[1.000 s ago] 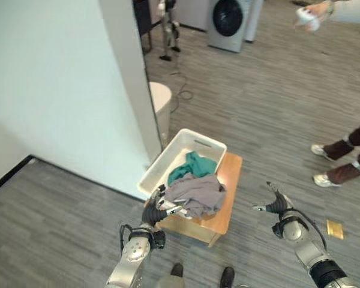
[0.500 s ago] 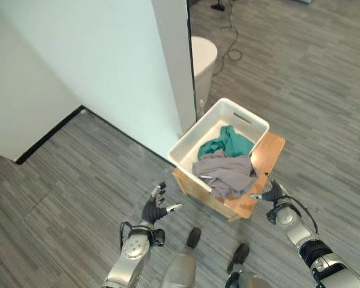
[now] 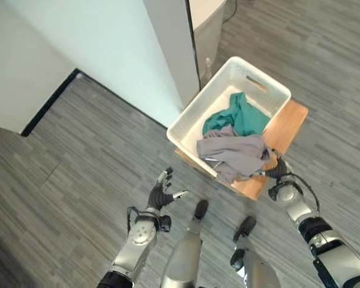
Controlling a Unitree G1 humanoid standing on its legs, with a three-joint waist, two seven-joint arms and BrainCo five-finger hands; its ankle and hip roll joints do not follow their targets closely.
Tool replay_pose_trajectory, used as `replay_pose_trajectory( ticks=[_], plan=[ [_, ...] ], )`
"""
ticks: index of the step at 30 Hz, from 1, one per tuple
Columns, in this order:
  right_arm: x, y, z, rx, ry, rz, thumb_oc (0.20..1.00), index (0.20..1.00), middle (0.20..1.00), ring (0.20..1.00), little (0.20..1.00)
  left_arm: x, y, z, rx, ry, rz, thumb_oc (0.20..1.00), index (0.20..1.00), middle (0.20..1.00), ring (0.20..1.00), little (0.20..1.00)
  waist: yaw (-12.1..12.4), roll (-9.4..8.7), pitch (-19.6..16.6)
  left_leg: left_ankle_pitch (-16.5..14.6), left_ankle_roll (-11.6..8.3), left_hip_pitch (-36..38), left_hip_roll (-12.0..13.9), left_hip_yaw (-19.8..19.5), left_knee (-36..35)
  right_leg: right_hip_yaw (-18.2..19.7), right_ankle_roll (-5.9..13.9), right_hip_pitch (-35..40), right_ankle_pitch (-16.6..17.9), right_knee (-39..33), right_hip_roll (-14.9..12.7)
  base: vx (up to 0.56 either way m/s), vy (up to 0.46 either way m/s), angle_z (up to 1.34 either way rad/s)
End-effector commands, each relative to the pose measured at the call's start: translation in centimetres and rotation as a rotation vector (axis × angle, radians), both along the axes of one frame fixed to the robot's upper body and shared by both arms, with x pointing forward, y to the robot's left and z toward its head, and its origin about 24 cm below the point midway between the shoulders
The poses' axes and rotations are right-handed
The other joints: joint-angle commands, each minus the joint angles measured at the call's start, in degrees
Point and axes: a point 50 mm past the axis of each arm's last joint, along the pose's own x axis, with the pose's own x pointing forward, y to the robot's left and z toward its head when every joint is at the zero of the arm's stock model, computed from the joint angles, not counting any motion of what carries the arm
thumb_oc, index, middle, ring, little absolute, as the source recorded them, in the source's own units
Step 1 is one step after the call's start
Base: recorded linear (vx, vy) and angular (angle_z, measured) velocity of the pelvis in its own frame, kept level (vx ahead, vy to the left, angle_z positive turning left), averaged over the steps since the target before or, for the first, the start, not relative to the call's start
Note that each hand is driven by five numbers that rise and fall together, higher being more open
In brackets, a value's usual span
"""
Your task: Pick up bed clothes into laundry basket.
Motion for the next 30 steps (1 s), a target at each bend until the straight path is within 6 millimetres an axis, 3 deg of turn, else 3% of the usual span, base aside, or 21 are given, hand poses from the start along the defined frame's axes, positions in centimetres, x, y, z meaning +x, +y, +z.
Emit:
replay_pose_trajectory(
  ticks=[1, 5, 6, 7, 12, 19, 24, 25, 30],
  plan=[
    [0.9, -1.0, 2.6, -0.056, -0.107, 0.006, 1.0, 1.0, 1.0, 1.0, 1.0, 0.2, -1.3, 1.5, -0.014, -0.104, -0.053, 1.0, 1.0, 1.0, 1.0, 1.0, 0.74, 0.05, -1.11, -0.35, -3.59, -2.93, 2.29, 5.99, -2.3, -2.56, 5.11, 7.01, -12.17, 1.04, -4.41, -0.02, 0.012, 0.07],
    [1.4, -0.5, 3.1, -0.041, -0.121, 0.006, 1.0, 1.0, 1.0, 1.0, 1.0, 0.4, -1.4, 1.6, -0.011, -0.111, -0.057, 1.0, 1.0, 1.0, 1.0, 1.0, 1.21, 0.37, -0.69, -0.06, -3.73, -4.37, 1.83, 6.08, -2.3, -2.91, 5.38, 5.86, -11.79, 1.02, -4.78, 0.0, 0.005, 0.06],
    [1.3, -0.3, 2.5, 0.001, -0.109, -0.008, 0.9, 0.9, 0.9, 0.9, 0.9, 0.5, -1.5, 1.8, -0.015, -0.117, -0.059, 1.0, 1.0, 1.0, 1.0, 1.0, 1.36, 0.67, -0.41, 0.06, -3.7, -5.21, 1.48, 6.08, -2.3, -3.12, 5.55, 5.27, -11.54, 1.02, -5.08, 0.01, 0.008, 0.05],
    [1.4, -0.3, 2.5, 0.005, -0.101, -0.012, 0.2, 0.2, 0.2, 0.2, 0.2, 0.5, -1.5, 1.7, -0.017, -0.115, -0.062, 1.0, 1.0, 1.0, 1.0, 1.0, 1.59, 0.89, -0.42, 0.13, -3.71, -5.48, 1.37, 5.96, -2.3, -3.25, 5.62, 5.12, -11.54, 1.0, -5.19, 0.0, 0.011, 0.06],
    [1.3, 0.1, 1.8, 0.019, -0.079, -0.006, 0.2, 0.2, 0.2, 0.2, 0.2, 0.6, -1.6, 1.5, -0.024, -0.102, -0.063, 1.0, 1.0, 1.0, 1.0, 1.0, 1.91, 1.24, -0.62, -0.09, -3.54, -5.12, 1.13, 6.06, -2.3, -3.47, 5.77, 5.6, -11.64, 0.94, -5.39, 0.01, 0.016, 0.08],
    [0.4, -0.2, 3.1, 0.065, -0.193, -0.01, 0.2, 0.2, 0.2, 0.2, 0.2, 0.0, -0.5, 0.7, -0.024, -0.056, -0.009, 1.0, 1.0, 1.0, 1.0, 1.0, -0.13, -1.04, -1.11, -1.58, -2.72, -0.49, 1.76, 7.1, -2.3, -1.24, 5.8, 8.78, -11.69, 0.94, -5.31, 0.05, 0.026, -0.02],
    [-0.5, -0.8, 6.8, 0.058, -0.394, 0.004, 0.2, 0.2, 0.2, 0.2, 0.2, -0.2, 0.6, 0.6, -0.001, -0.05, 0.022, 1.0, 1.0, 1.0, 1.0, 1.0, -1.98, -2.96, -2.2, -2.79, -2.04, 2.59, 1.89, 7.76, -2.3, -0.04, 5.84, 10.71, -11.75, 0.94, -5.02, 0.06, 0.017, -0.12],
    [-0.7, -0.7, 8.8, 0.036, -0.48, 0.028, 0.2, 0.2, 0.2, 0.2, 0.2, -0.3, 0.8, 0.4, 0.005, -0.041, 0.028, 1.0, 1.0, 1.0, 1.0, 1.0, -2.53, -3.52, -2.58, -3.11, -1.87, 3.34, 1.98, 7.94, -2.3, 0.33, 5.9, 11.05, -11.74, 0.94, -4.95, 0.04, 0.014, -0.19],
    [-1.6, 0.2, 11.6, -0.017, -0.612, 0.089, 0.2, 0.2, 0.2, 0.2, 0.2, -0.9, 1.3, -0.2, 0.021, -0.007, 0.032, 1.0, 1.0, 1.0, 1.0, 1.0, -3.28, -5.28, -4.23, -3.5, -1.22, 5.21, 2.09, 8.31, -2.3, 1.28, 5.82, 12.05, -11.68, 0.94, -4.48, 0.06, 0.007, -0.15]
  ],
)
